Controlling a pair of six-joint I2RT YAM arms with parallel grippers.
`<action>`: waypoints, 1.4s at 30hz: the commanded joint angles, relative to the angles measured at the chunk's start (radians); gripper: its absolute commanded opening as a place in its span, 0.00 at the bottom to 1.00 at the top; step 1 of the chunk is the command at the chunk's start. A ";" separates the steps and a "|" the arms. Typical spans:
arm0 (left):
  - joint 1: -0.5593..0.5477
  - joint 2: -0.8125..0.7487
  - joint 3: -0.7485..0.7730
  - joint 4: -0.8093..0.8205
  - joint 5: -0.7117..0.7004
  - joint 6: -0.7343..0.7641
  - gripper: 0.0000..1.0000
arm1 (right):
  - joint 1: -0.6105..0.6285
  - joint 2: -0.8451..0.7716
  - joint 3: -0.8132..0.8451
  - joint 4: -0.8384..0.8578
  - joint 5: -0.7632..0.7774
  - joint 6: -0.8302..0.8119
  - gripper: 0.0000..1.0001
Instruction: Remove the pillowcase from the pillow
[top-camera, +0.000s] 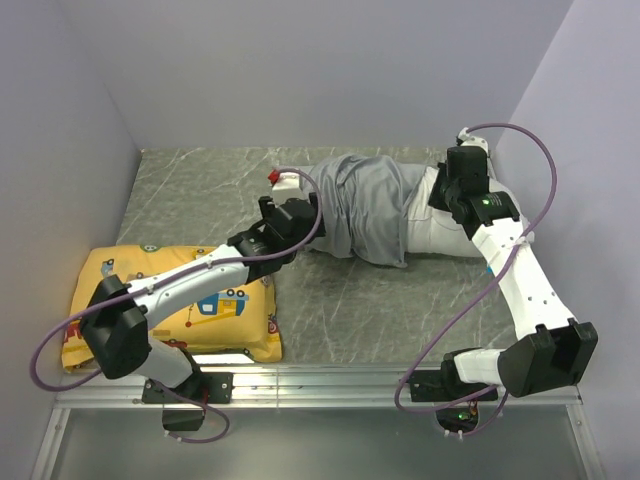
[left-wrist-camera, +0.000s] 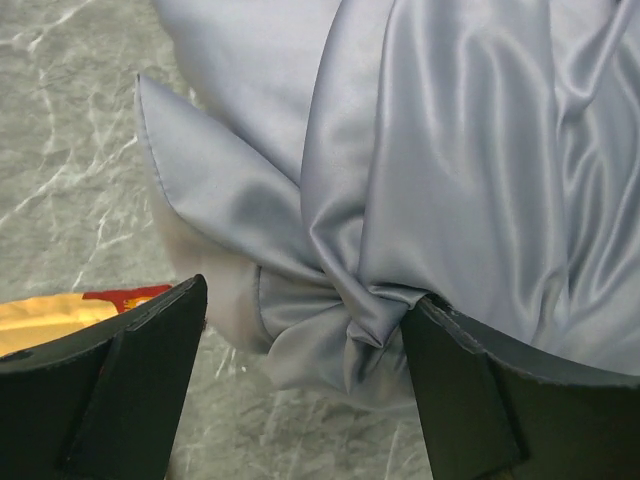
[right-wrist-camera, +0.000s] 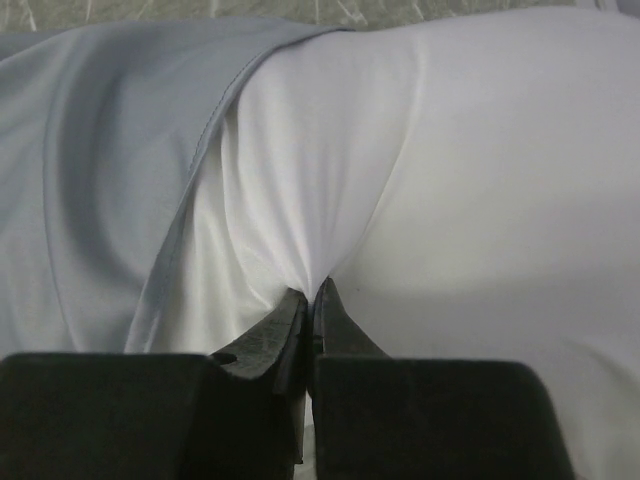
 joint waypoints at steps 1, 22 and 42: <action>-0.052 0.038 0.077 0.072 0.002 -0.019 0.84 | 0.023 -0.037 0.023 0.097 -0.119 0.020 0.00; -0.033 0.007 0.320 -0.029 0.024 0.198 0.98 | 0.298 -0.250 -0.914 0.724 -0.309 0.411 0.00; 0.043 0.557 0.798 -0.168 0.232 0.349 0.94 | 0.336 -0.060 -1.060 0.948 -0.310 0.460 0.00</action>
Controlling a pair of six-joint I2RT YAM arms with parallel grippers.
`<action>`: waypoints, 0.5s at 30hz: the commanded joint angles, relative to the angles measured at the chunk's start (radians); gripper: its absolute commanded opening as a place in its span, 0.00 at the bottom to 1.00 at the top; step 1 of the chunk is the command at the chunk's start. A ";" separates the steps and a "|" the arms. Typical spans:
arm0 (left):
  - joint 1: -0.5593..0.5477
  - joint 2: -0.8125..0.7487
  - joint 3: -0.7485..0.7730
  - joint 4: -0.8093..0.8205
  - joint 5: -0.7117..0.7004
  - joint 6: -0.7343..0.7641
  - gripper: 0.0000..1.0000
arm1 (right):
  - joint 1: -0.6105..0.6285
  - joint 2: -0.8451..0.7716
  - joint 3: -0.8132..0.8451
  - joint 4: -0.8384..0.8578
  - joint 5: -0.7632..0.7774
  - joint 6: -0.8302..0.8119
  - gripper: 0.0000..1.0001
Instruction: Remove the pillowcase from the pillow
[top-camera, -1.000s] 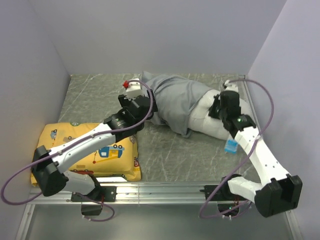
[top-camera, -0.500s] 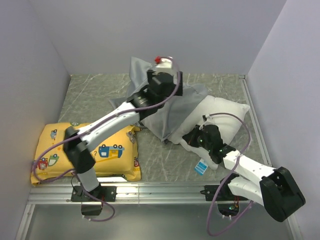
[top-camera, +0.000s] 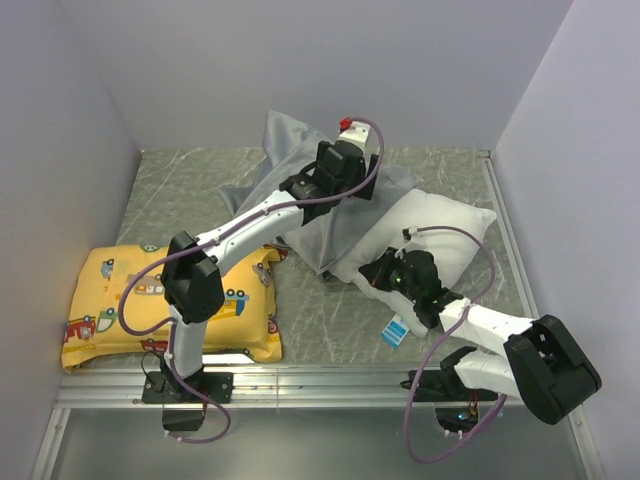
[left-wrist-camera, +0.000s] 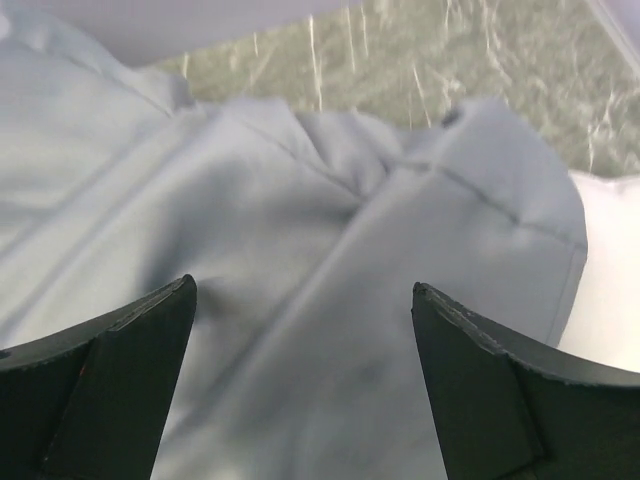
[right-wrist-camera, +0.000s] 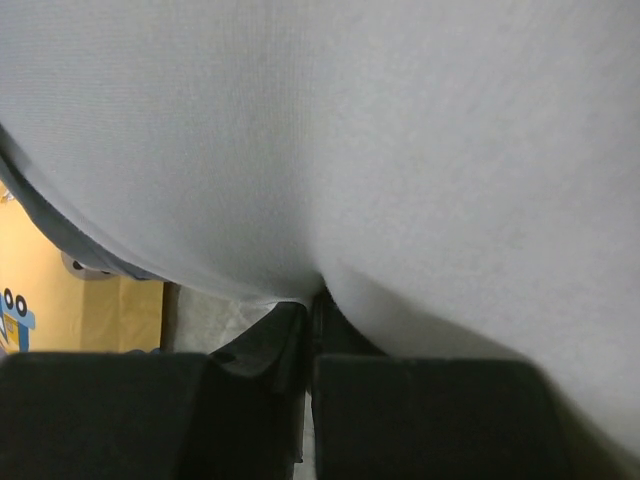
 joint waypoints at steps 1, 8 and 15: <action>0.042 0.022 0.038 0.060 0.036 0.029 0.94 | 0.009 0.054 -0.048 -0.137 -0.001 0.030 0.00; 0.074 0.054 0.066 0.101 0.395 0.078 0.96 | 0.009 0.048 -0.044 -0.152 0.018 0.027 0.00; 0.076 0.091 0.080 0.107 0.408 0.082 0.74 | 0.011 0.051 -0.041 -0.152 0.021 0.025 0.00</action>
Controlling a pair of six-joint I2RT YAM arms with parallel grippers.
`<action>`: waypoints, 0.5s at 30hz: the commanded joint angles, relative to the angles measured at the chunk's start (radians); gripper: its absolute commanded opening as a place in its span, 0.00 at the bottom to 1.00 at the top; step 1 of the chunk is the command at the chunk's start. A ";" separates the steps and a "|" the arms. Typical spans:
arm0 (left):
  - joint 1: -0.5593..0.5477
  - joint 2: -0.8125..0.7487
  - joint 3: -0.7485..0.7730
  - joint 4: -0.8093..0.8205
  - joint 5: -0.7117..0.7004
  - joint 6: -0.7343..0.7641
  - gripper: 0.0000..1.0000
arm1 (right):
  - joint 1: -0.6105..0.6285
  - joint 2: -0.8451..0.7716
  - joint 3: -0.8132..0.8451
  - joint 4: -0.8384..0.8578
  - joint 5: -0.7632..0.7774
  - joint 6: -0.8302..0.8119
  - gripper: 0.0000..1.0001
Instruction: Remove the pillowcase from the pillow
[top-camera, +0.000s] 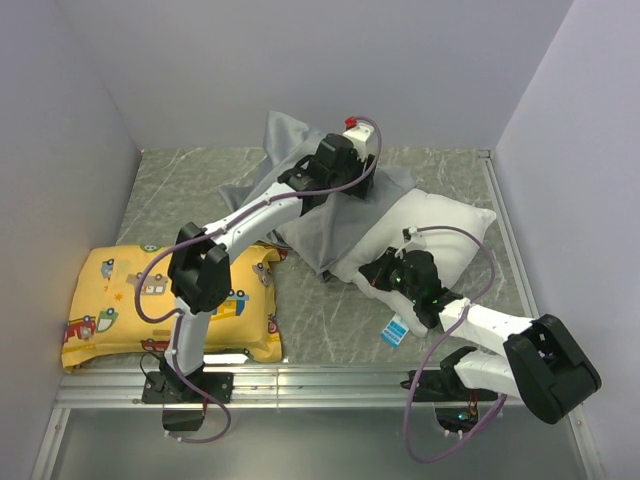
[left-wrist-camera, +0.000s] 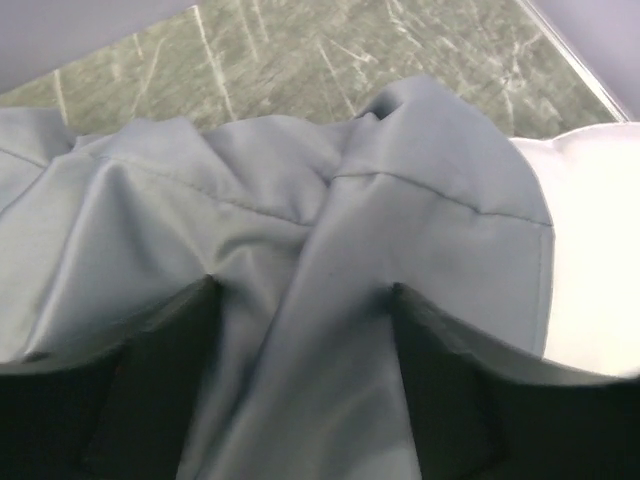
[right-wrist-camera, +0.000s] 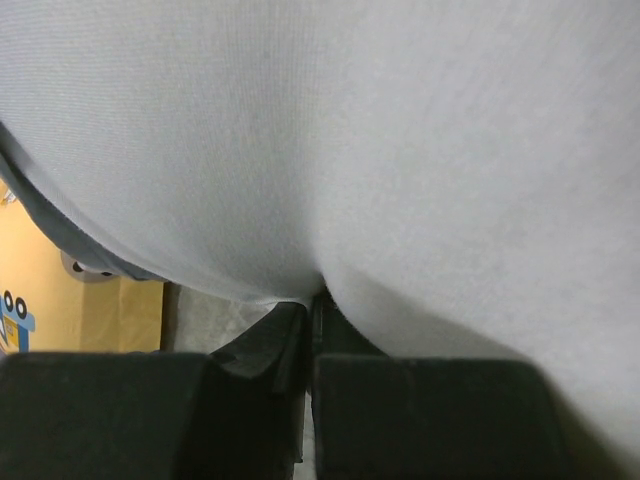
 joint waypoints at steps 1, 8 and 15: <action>-0.008 0.019 0.064 0.028 0.062 0.018 0.62 | 0.010 0.038 -0.046 -0.161 0.020 0.026 0.00; 0.110 0.050 0.176 -0.049 -0.192 -0.083 0.00 | 0.010 0.021 -0.053 -0.165 0.032 0.036 0.00; 0.488 -0.059 0.104 -0.106 -0.348 -0.385 0.00 | 0.007 -0.014 -0.099 -0.142 0.035 0.075 0.00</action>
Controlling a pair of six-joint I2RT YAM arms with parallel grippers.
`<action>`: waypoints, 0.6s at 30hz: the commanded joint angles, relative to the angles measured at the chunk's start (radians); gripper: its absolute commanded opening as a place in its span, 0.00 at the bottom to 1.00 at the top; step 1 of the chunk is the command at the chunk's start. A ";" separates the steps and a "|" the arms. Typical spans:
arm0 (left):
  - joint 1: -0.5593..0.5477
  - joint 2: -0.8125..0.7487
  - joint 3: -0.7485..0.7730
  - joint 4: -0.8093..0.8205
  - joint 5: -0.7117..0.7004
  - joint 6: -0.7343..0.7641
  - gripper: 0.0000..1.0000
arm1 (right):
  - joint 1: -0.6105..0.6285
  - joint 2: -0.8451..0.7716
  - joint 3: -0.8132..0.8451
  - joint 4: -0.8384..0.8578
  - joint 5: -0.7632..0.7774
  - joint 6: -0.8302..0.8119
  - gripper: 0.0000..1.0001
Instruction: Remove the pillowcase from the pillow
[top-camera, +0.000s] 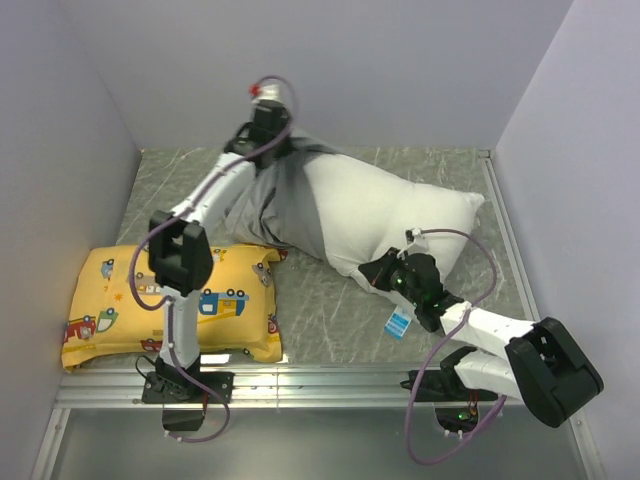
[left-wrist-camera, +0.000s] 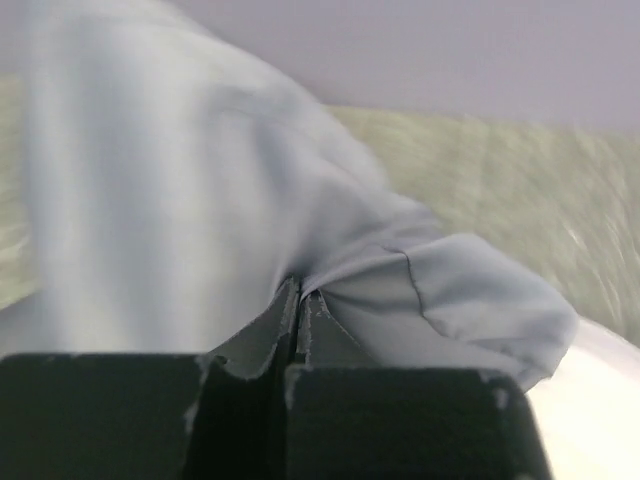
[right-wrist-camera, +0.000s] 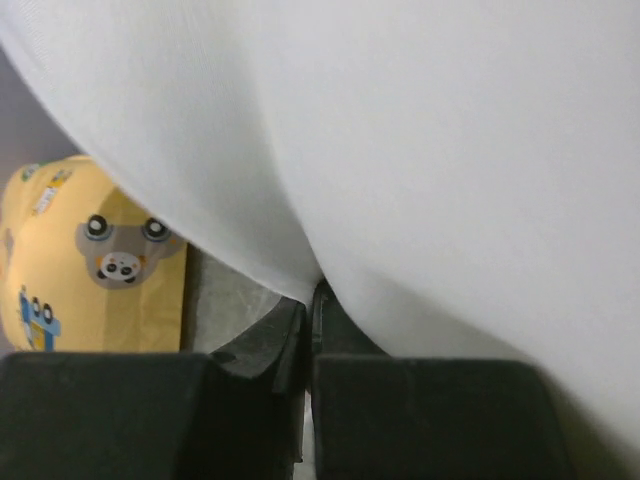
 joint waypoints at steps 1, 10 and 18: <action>0.246 -0.124 -0.088 0.013 -0.101 -0.176 0.00 | 0.005 0.002 -0.076 -0.185 0.024 0.048 0.00; 0.223 -0.202 -0.280 0.152 0.076 -0.133 0.13 | 0.007 -0.155 0.097 -0.394 0.116 -0.014 0.00; 0.134 -0.262 -0.348 0.178 0.049 -0.075 0.69 | 0.039 -0.276 0.342 -0.629 0.239 -0.206 0.61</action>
